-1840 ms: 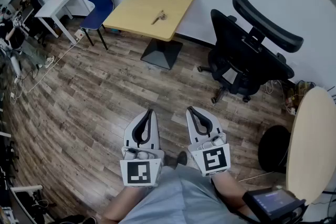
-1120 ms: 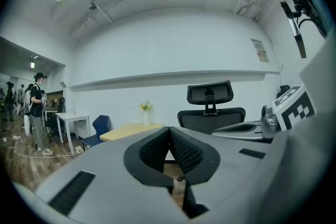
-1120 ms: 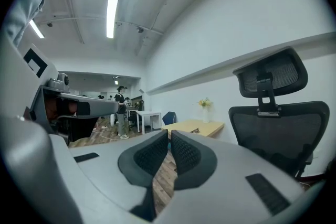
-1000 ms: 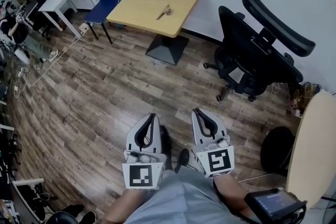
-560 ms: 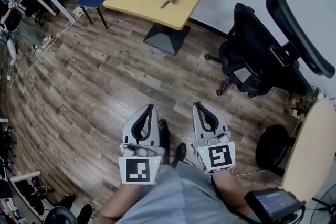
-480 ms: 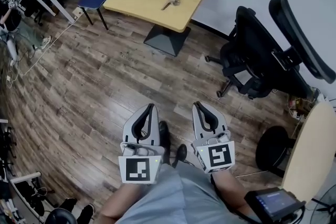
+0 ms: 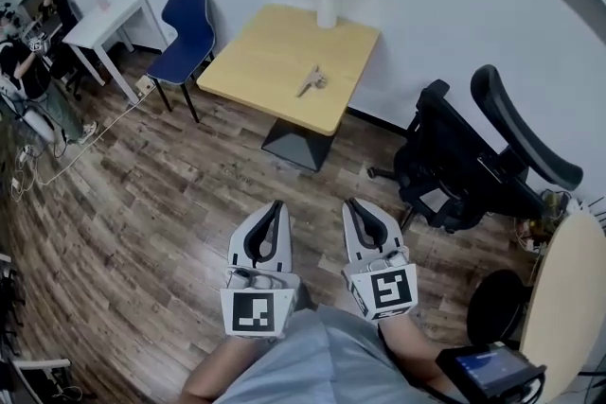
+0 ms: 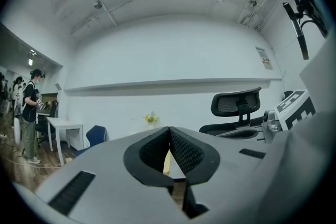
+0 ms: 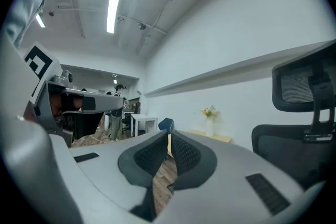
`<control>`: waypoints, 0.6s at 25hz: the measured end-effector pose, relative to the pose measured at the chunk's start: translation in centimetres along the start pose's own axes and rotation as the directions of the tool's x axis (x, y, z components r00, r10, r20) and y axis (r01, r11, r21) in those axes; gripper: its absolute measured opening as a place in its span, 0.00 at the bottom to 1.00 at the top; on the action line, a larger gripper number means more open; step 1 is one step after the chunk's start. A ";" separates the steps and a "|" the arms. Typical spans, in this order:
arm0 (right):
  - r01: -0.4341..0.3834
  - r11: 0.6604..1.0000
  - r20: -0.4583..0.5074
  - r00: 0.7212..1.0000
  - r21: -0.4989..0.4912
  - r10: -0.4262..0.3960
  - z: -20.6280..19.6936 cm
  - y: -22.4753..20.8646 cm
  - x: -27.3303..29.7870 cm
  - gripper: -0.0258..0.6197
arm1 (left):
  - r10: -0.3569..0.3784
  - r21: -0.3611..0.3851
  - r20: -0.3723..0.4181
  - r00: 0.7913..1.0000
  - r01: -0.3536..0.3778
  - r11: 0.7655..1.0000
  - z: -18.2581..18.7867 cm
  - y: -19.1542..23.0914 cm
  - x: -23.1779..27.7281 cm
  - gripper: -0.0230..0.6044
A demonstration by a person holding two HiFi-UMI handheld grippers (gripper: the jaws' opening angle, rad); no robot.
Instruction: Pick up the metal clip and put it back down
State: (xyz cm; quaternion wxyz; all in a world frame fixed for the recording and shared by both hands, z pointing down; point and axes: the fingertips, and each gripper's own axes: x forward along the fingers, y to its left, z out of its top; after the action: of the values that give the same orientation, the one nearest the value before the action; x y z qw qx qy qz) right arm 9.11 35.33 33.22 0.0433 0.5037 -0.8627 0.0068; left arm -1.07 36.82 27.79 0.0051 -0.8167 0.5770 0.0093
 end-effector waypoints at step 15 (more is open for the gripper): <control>0.071 0.997 -0.030 0.997 0.003 -0.071 -1.2 0.3 5.1 0.12 | -0.079 -0.026 -0.054 0.995 0.078 0.997 -3.0 4.3 3.8 0.07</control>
State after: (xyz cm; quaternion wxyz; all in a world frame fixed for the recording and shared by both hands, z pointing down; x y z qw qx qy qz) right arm 6.48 31.10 34.82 0.0554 0.5340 -0.8436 0.0147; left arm -3.83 31.71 30.72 -0.0201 -0.8387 0.5442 -0.0067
